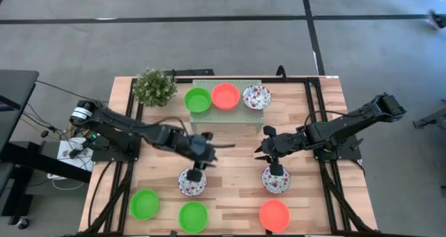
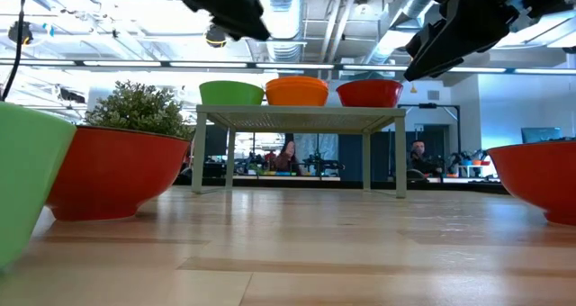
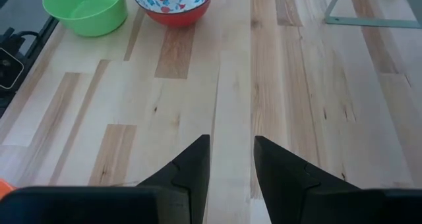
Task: Pick & Place Mini bowls
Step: Stack the green bowl on the green bowl on the shelf
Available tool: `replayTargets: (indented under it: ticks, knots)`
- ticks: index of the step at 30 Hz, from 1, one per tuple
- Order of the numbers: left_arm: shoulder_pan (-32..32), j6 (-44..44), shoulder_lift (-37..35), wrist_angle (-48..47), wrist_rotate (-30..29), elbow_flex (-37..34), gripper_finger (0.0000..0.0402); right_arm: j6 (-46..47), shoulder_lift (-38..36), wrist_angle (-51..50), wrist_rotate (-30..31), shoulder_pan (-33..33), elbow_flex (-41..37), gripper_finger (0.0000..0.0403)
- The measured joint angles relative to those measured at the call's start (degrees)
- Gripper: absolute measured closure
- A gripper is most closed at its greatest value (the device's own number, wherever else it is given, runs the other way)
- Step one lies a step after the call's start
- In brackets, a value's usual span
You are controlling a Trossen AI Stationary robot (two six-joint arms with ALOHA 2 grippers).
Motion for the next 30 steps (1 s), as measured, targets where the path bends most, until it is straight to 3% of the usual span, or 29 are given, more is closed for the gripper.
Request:
replayTargets:
  ticks: [14, 19, 25, 30]
  knots:
    - [-12.75, -29.13, -0.02, -0.63, 0.00, -4.43, 0.0291, -0.16, 0.00, 10.66, 0.02, 0.00, -0.02, 0.0290]
    - [-16.08, -49.33, 0.00, -7.35, 1.57, -5.30, 0.0291, -0.14, 0.00, 13.91, 0.02, 0.00, 0.00, 0.0290]
    - [-19.81, -75.96, 0.00, -16.45, 9.60, -5.65, 0.0291, -0.16, 0.00, 15.92, 0.02, -0.02, -0.02, 0.0290]
    - [-22.86, -84.90, 0.00, -18.97, 10.76, -5.62, 0.0299, -0.16, 0.00, 15.96, 0.02, -0.12, -0.02, 0.0290]
